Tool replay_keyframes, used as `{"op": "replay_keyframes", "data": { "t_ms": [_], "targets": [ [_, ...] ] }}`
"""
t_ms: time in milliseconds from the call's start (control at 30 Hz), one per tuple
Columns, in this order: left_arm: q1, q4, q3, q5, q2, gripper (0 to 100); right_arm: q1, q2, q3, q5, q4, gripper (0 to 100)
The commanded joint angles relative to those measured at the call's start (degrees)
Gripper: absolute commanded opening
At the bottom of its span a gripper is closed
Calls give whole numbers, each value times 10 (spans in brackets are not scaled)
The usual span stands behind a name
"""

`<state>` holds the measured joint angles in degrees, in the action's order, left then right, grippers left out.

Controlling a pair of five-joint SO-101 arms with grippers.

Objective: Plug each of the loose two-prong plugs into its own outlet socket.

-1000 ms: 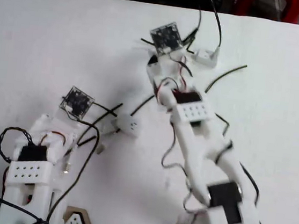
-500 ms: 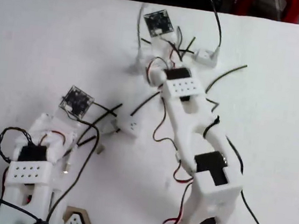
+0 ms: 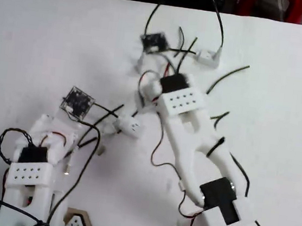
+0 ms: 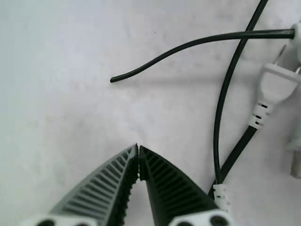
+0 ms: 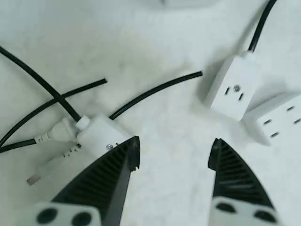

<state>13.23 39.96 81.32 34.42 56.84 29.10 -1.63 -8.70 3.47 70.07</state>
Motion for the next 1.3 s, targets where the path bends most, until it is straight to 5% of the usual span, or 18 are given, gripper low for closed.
{"op": "replay_keyframes", "data": {
  "t_ms": [0,300,967,1267],
  "targets": [
    [1,-10,-2,4,12,27,49,21,-14,63,-1,230],
    [1,-10,-2,4,12,27,56,-74,-17,210,-102,230],
    [3,-10,-2,4,12,27,22,-204,-16,237,-243,228],
    [4,-10,-2,4,12,27,22,-247,45,234,-209,18]
  ]
}}
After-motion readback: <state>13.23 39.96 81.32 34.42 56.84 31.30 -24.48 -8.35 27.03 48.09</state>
